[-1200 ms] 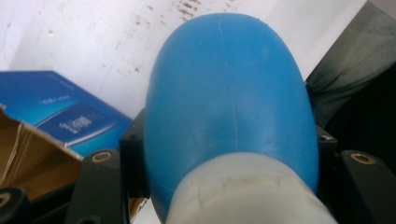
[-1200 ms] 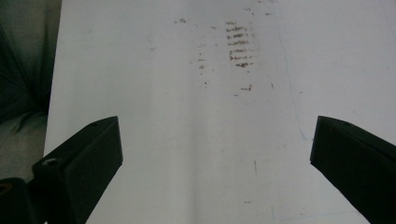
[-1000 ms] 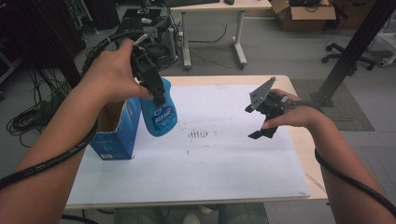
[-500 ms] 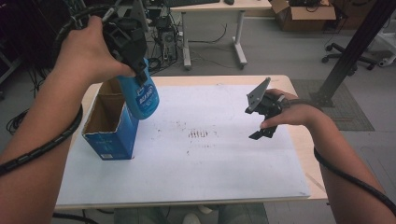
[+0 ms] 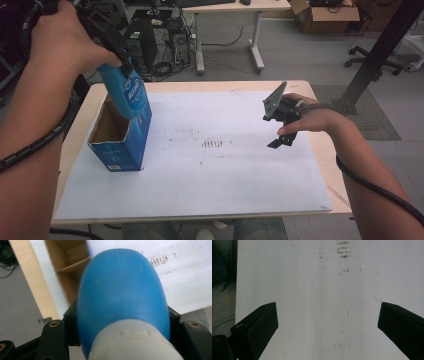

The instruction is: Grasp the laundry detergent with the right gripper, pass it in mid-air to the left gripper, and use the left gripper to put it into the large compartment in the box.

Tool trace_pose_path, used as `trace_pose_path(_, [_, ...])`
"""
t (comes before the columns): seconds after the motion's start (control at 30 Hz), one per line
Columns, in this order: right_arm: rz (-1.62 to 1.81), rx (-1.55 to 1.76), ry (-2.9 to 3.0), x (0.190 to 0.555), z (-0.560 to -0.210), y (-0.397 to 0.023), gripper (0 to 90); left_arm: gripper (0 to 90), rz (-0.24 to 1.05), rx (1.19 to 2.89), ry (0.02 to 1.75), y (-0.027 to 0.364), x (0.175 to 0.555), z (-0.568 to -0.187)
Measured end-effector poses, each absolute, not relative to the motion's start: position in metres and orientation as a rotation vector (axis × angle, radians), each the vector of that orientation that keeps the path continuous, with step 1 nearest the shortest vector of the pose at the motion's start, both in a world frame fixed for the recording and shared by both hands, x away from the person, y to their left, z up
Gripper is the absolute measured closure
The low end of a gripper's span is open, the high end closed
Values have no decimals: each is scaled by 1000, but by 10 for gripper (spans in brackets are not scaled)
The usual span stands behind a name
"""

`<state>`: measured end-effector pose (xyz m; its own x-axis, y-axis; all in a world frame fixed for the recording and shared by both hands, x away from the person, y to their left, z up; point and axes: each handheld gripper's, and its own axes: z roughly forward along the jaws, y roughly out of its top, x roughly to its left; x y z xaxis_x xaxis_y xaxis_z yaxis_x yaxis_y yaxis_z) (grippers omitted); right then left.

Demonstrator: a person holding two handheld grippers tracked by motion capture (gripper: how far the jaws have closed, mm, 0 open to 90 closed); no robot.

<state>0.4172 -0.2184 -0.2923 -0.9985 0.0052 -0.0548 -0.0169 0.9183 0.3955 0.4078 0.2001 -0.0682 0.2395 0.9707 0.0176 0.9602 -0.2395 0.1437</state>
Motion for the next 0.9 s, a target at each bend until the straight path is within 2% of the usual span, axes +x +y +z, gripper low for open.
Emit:
trace_pose_path(0.43, [598,-5,3052,420,-297,-216,30,382,155,2267,2042,241,416,-68])
trace_pose_path(0.9, [498,-11,3088,424,-285,-216,31,382,131,2246,2076,254,422,-83])
